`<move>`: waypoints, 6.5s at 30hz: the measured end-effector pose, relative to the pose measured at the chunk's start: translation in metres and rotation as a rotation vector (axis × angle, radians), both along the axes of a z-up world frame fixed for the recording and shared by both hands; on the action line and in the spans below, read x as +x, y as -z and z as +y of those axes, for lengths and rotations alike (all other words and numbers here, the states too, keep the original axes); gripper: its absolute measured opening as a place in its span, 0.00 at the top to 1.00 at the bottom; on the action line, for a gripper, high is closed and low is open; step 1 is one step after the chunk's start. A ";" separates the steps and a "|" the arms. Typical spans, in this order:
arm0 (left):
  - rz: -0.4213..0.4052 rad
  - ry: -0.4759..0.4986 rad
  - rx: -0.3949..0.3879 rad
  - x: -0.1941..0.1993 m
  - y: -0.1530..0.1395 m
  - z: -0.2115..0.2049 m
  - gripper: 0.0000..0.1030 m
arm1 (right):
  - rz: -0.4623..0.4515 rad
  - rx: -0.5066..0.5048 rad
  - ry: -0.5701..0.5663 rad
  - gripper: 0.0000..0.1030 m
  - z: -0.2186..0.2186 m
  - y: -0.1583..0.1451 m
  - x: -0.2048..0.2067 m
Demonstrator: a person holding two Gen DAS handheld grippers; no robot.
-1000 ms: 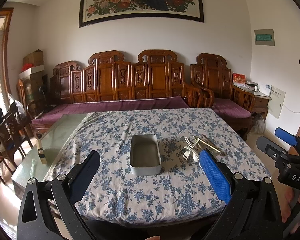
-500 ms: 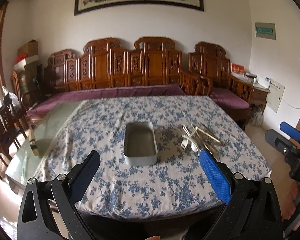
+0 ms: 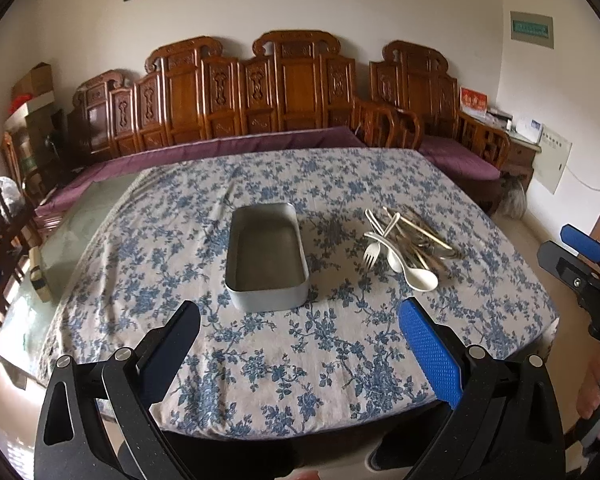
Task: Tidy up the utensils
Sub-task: 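Reach the right tool into the utensil pile and grasp a white plastic spoon, then grasp a white plastic fork with the left tool while the right tool holds the spoon, then carry the white fork into the grey tray and open the left tool, then carry the white spoon into the grey tray and open the right tool, then return the right tool to the pile and grasp a wooden chopstick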
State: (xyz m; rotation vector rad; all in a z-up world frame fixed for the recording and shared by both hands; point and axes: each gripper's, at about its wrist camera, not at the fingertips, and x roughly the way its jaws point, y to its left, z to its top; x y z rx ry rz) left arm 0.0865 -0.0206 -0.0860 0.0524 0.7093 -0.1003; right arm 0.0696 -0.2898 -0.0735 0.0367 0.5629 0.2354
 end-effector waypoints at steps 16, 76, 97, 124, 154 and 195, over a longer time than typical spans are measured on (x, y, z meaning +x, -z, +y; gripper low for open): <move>0.071 0.102 0.050 0.084 0.034 -0.027 0.07 | 0.173 -0.031 -0.030 0.54 -0.025 0.068 0.088; 0.380 0.342 0.085 0.255 0.153 -0.154 0.58 | 0.403 -0.076 -0.185 0.89 -0.075 0.157 0.197; 0.419 0.359 0.052 0.280 0.159 -0.153 0.96 | 0.412 -0.093 -0.193 0.88 -0.064 0.154 0.192; 0.370 0.153 0.057 0.234 0.117 0.016 0.95 | 0.347 -0.079 -0.305 0.88 0.058 0.109 0.197; 0.296 0.001 -0.038 0.197 0.106 0.124 0.39 | 0.411 -0.039 -0.372 0.88 0.189 0.127 0.247; 0.163 0.123 -0.038 0.182 0.059 0.038 0.27 | 0.352 -0.053 -0.249 0.70 0.066 0.111 0.168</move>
